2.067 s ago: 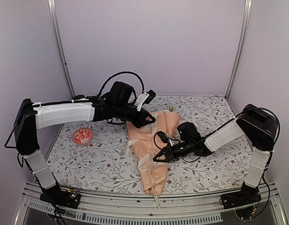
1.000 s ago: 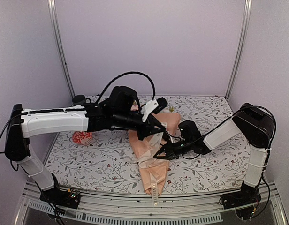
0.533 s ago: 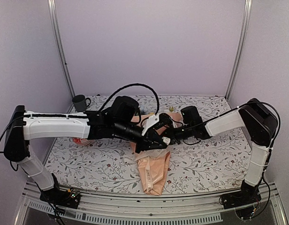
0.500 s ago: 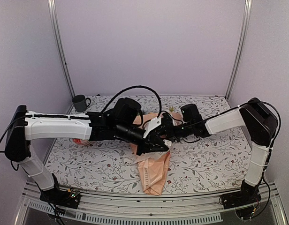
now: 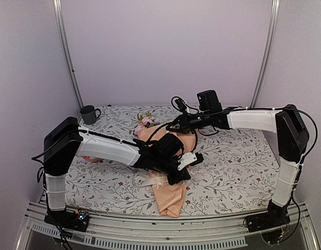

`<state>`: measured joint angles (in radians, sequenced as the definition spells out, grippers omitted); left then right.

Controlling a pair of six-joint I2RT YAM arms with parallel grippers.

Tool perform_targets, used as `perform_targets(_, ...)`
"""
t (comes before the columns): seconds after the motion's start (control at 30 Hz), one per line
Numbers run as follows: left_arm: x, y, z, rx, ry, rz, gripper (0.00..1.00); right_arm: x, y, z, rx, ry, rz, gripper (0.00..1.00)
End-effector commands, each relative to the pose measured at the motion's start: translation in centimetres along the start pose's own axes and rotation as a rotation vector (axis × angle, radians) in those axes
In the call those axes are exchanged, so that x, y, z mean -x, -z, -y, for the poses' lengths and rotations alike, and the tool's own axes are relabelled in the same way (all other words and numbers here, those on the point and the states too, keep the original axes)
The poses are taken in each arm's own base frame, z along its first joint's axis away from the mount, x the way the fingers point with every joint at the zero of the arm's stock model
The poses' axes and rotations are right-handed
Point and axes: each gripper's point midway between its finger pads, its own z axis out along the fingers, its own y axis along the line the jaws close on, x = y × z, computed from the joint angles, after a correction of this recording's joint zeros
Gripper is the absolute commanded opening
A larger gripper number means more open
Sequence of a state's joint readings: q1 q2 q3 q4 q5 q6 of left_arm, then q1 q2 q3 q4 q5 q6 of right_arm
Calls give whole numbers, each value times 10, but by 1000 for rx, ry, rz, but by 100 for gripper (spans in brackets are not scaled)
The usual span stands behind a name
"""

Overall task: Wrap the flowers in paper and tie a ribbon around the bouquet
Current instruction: Cross the ribbon over the folded bouquet.

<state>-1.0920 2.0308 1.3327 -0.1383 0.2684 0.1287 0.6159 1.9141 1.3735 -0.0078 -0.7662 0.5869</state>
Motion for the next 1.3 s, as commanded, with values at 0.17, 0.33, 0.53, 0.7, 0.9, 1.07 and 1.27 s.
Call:
perform_targets(0.17, 15, 2, -63, 340, 23, 38, 0, 9, 33, -99, 159, 144, 16, 0)
perform_targets(0.33, 46, 24, -88, 497, 6, 96, 0, -2, 26, -83, 111, 110, 5, 0)
perform_targets(0.53, 41, 21, -100, 582, -39, 62, 17, -8, 14, -59, 56, 69, -10, 0)
perform_targets(0.7, 37, 12, -71, 497, -108, 57, 58, -20, 0, -34, 23, 24, -54, 0)
perform_targets(0.9, 21, 10, -49, 429, -187, 43, 73, -38, -13, -2, -19, -48, -108, 0)
perform_targets(1.07, 23, 18, -38, 394, -220, 73, 92, -57, -19, 42, -110, -142, -164, 0)
perform_targets(1.27, 54, 43, -11, 298, -252, 163, 93, -72, -16, 82, -193, -212, -184, 0)
